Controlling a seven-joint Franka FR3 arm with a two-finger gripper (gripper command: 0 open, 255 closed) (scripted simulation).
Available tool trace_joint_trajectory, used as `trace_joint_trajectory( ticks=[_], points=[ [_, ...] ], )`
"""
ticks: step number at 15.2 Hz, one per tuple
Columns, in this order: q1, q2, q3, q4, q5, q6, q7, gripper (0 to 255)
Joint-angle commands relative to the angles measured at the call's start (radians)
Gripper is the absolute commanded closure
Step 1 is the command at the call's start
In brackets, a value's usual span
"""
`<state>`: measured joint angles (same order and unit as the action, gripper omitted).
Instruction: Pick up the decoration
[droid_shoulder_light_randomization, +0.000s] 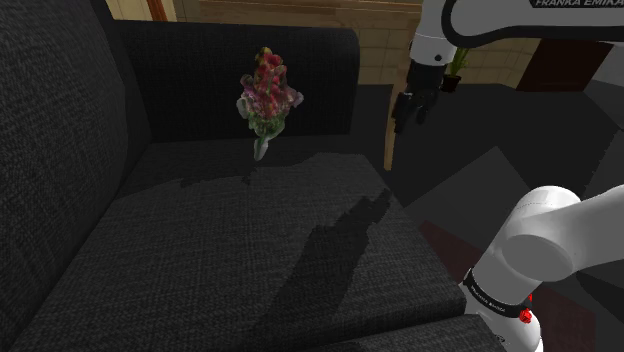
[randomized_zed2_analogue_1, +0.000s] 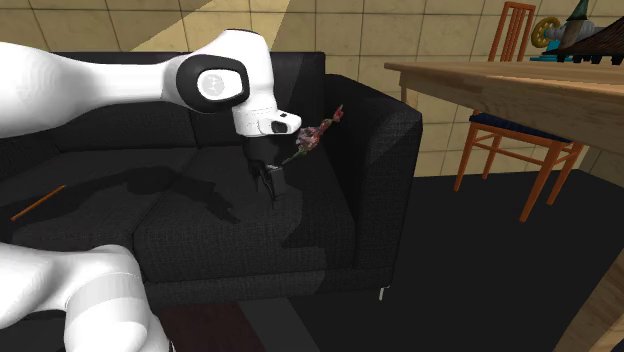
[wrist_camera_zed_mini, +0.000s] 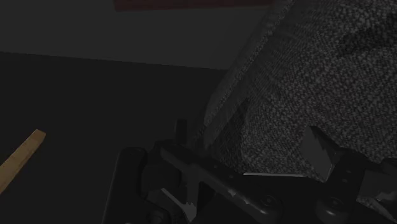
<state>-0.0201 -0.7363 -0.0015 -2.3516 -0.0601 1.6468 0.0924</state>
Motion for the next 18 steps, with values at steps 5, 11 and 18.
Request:
trace_joint_trajectory(
  ticks=[5, 11, 18],
  points=[
    [0.039, 0.128, -0.026, 0.087, 0.083, 0.062, -0.030, 0],
    [0.096, 0.316, -0.063, 0.244, 0.222, 0.119, -0.095, 0],
    [0.149, 0.534, -0.101, 0.475, 0.405, 0.125, -0.184, 0]
  ],
)
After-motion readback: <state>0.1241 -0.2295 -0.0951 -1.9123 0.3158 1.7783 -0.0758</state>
